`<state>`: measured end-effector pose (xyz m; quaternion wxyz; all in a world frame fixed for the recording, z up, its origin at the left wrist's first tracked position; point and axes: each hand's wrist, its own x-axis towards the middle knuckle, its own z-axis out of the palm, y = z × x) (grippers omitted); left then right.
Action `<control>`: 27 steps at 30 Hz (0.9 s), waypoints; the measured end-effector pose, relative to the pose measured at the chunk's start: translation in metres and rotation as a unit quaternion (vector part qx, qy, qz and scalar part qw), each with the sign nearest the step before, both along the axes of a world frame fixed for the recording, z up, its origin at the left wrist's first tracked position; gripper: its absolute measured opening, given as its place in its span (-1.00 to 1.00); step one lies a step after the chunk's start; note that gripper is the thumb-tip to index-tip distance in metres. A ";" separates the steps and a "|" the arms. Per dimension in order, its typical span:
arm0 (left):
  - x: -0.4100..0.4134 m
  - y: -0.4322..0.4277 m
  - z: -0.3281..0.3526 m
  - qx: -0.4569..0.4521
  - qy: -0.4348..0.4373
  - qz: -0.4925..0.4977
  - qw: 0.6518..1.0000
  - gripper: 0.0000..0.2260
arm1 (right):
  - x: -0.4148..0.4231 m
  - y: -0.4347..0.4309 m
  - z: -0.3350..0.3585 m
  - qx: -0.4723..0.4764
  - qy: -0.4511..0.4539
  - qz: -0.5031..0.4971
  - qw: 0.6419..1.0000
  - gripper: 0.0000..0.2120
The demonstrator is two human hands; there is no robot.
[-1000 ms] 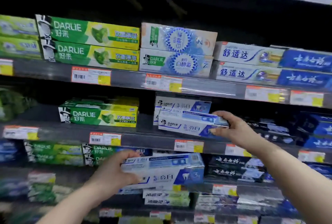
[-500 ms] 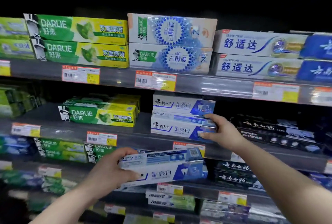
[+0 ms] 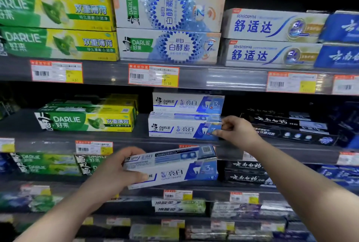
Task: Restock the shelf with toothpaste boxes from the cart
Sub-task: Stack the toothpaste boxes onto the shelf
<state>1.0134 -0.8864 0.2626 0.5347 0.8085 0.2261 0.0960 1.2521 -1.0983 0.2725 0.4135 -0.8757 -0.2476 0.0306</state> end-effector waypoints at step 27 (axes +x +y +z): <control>0.105 0.017 0.075 0.090 -0.117 0.014 0.989 -0.60 | -0.014 -0.065 0.003 0.079 -0.016 -0.028 0.996 -0.83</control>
